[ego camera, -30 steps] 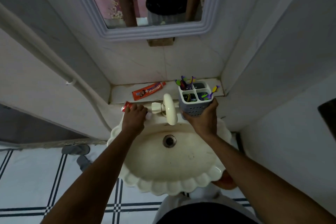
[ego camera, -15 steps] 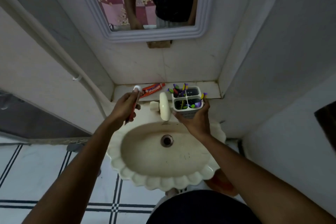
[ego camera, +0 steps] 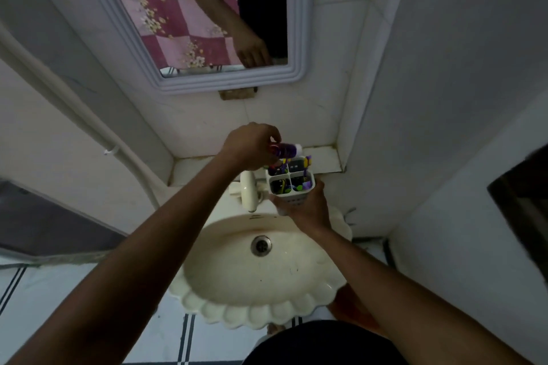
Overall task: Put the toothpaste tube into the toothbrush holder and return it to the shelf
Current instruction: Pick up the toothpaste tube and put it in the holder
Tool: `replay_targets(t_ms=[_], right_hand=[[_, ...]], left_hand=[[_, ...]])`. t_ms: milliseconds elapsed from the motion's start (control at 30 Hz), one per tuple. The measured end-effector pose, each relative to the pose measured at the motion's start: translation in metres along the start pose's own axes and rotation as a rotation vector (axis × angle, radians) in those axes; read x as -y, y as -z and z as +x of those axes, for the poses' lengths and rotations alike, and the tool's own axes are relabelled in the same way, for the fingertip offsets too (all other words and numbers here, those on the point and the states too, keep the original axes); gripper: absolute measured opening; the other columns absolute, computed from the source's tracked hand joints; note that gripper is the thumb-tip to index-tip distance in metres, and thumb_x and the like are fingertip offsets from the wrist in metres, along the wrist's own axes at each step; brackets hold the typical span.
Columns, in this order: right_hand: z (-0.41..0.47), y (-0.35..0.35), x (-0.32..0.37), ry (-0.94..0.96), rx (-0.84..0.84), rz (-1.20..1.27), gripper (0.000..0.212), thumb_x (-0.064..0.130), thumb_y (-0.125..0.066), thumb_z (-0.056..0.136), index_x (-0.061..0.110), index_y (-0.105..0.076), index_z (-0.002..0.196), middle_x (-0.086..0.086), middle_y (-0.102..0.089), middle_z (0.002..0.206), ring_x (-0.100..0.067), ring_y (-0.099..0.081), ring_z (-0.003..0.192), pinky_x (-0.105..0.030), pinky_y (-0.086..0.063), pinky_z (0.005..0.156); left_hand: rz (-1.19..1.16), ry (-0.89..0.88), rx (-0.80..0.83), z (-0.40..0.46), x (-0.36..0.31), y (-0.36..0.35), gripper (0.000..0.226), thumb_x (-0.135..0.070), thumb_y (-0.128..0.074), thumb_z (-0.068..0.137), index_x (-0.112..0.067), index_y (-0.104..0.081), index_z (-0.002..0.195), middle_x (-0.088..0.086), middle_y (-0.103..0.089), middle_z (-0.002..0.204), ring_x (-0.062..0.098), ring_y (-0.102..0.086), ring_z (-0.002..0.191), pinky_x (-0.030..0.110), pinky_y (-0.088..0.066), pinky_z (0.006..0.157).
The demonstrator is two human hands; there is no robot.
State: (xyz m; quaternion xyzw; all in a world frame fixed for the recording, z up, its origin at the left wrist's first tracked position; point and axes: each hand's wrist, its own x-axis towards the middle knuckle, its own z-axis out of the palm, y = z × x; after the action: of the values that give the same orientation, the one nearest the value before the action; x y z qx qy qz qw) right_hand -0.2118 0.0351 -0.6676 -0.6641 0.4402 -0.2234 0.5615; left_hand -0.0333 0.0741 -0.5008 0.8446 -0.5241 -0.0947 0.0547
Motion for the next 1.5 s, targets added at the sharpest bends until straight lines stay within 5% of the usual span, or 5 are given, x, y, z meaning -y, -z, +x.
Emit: replay_targets(t_ms=[200,767,967,1300,1500], right_hand=[[0.000,0.004,0.000,-0.020,-0.012,0.013,0.121,0.068,-0.105,0.049,0.029,-0.045,0.146,0.012,-0.070,0.136,-0.008,-0.073,0.118,-0.037,-0.066,0.099],[0.008,0.011,-0.005,0.010,-0.072,-0.022,0.120,0.060,-0.102,0.060,0.037,-0.038,0.159,0.013,-0.068,0.137,-0.010,-0.071,0.119,-0.037,-0.064,0.098],[0.004,-0.001,0.003,0.007,-0.042,-0.029,0.118,0.055,-0.105,0.064,0.036,-0.039,0.160,0.022,-0.064,0.135,0.011,-0.062,0.117,-0.009,-0.055,0.083],[0.004,-0.015,0.003,-0.023,-0.066,0.040,0.130,0.078,-0.100,0.050,0.041,-0.037,0.158,0.016,-0.066,0.142,-0.005,-0.071,0.124,-0.030,-0.065,0.096],[0.007,-0.018,0.002,-0.031,-0.068,0.051,0.126,0.072,-0.101,0.052,0.044,-0.037,0.157,0.020,-0.066,0.141,-0.001,-0.071,0.122,-0.026,-0.064,0.094]], left_hand=[[0.206,-0.120,-0.034,0.026,-0.014,-0.014,0.035,-0.034,-0.078,0.090,-0.030,-0.069,0.124,0.001,-0.074,0.115,0.024,-0.069,0.100,0.035,-0.053,0.076],[-0.628,0.206,-0.234,0.014,0.098,-0.073,0.003,-0.023,-0.078,0.096,-0.020,-0.080,0.096,-0.012,-0.072,0.080,-0.015,-0.066,0.065,0.001,-0.044,0.059],[-0.575,0.386,-0.147,0.011,0.150,-0.125,0.019,-0.020,-0.074,0.094,-0.013,-0.080,0.110,0.005,-0.078,0.100,0.029,-0.074,0.097,0.026,-0.045,0.077],[-0.022,0.341,0.038,0.031,0.176,-0.159,0.061,-0.035,-0.055,0.104,-0.016,-0.040,0.161,0.014,-0.060,0.148,0.038,-0.054,0.132,0.052,-0.043,0.109],[0.028,0.324,0.017,0.040,0.177,-0.159,0.035,-0.027,-0.065,0.095,-0.014,-0.065,0.128,0.013,-0.061,0.127,0.036,-0.057,0.123,0.050,-0.046,0.103]])
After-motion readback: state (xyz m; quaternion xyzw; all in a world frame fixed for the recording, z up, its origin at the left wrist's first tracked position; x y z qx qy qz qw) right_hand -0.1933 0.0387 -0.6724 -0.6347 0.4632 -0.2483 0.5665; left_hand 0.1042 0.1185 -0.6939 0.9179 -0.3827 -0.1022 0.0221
